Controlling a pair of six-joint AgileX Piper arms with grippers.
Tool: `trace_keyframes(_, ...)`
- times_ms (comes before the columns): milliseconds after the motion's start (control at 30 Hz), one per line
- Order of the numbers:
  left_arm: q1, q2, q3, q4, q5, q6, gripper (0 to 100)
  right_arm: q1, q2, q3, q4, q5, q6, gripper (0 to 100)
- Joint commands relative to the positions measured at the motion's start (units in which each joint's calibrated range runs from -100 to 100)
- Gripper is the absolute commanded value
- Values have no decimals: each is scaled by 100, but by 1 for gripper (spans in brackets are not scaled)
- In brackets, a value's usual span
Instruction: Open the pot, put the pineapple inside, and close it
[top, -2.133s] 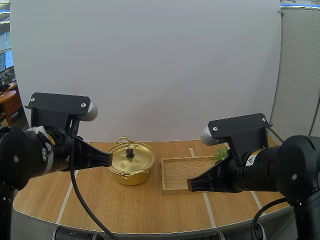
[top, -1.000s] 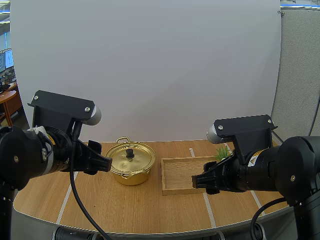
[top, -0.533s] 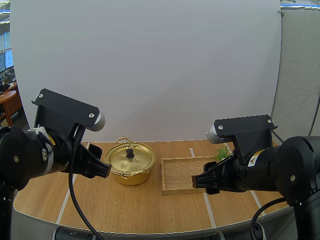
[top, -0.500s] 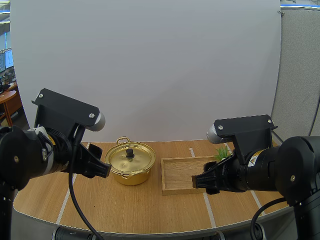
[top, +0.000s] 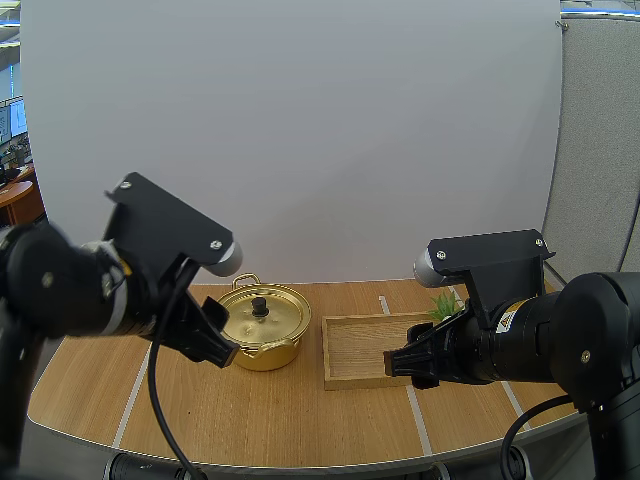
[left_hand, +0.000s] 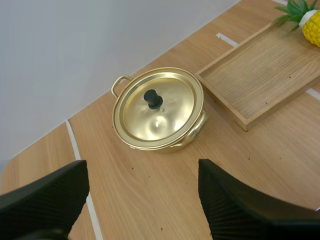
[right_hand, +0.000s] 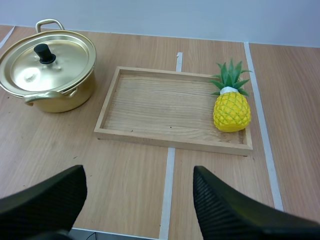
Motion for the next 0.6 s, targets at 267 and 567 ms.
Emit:
trace_keyframes(267, 1, 2436, -1345, -189, -80, 554, 100, -20, 2, -58, -30, 0, 14, 100)
trace_keyframes(567, -5, 3975, -2404, -499, -80, 909, 100, -20, 2, -58, -30, 0, 14, 100)
